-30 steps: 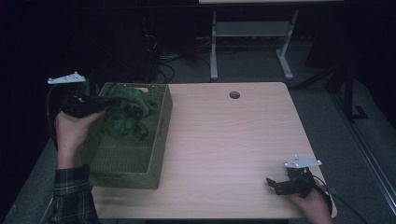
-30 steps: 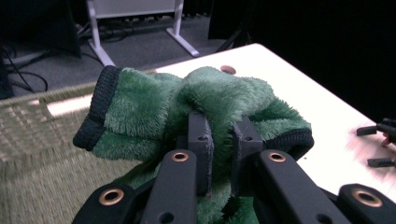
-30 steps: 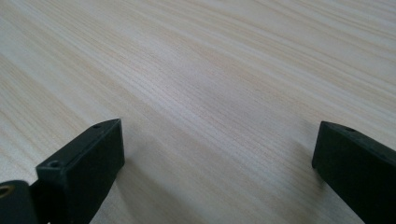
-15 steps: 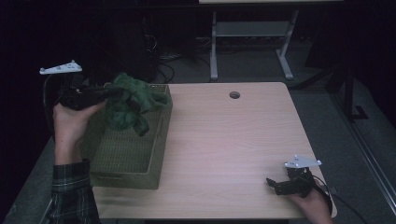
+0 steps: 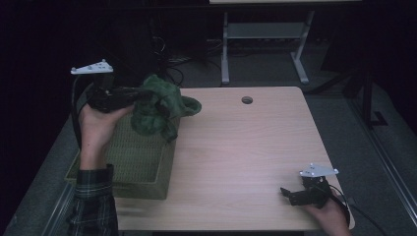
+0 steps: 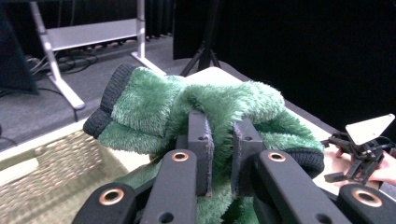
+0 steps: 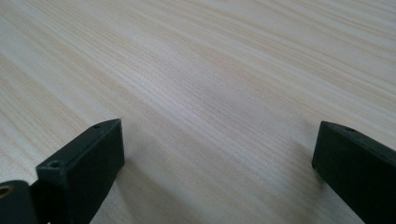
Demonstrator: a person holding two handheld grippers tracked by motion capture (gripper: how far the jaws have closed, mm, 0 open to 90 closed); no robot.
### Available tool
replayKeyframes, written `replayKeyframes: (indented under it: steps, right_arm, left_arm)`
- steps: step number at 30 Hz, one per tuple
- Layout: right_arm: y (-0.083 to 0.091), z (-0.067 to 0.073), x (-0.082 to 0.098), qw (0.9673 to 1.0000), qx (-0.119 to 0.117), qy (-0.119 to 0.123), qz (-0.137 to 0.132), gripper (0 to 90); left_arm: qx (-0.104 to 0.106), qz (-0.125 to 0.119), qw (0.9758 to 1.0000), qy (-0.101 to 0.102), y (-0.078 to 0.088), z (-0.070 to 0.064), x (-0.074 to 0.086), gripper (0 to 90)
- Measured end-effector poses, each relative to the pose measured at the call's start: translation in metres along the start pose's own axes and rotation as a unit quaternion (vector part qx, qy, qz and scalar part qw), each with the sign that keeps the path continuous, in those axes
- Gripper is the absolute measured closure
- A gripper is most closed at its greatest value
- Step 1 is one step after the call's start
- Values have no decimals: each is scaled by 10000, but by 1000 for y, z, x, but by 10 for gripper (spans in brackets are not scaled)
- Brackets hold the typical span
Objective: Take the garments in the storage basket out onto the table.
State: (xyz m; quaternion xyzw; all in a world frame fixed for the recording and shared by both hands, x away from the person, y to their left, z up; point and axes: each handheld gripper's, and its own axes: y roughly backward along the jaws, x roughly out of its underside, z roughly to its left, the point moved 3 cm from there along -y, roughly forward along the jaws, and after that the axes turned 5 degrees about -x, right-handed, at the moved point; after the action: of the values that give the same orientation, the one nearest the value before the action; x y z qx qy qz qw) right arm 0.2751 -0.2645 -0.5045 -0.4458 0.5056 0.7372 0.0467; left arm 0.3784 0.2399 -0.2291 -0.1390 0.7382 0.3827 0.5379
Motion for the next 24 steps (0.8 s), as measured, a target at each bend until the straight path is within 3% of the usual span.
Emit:
replayKeyframes:
  steps: [9, 16, 24]
  right_arm:
    - [0, 0, 0, 10000, 3, 1, 3, 18]
    - [0, 0, 0, 10000, 2, 3, 2, 18]
    - [0, 0, 0, 10000, -1, -1, 0, 18]
  left_arm:
    - [204, 17, 9998, -86, -32, -26, -1, 809]
    - [348, 58, 9992, -209, -57, -46, 4, 809]
    - [464, 52, 9987, -214, -80, -64, 13, 810]
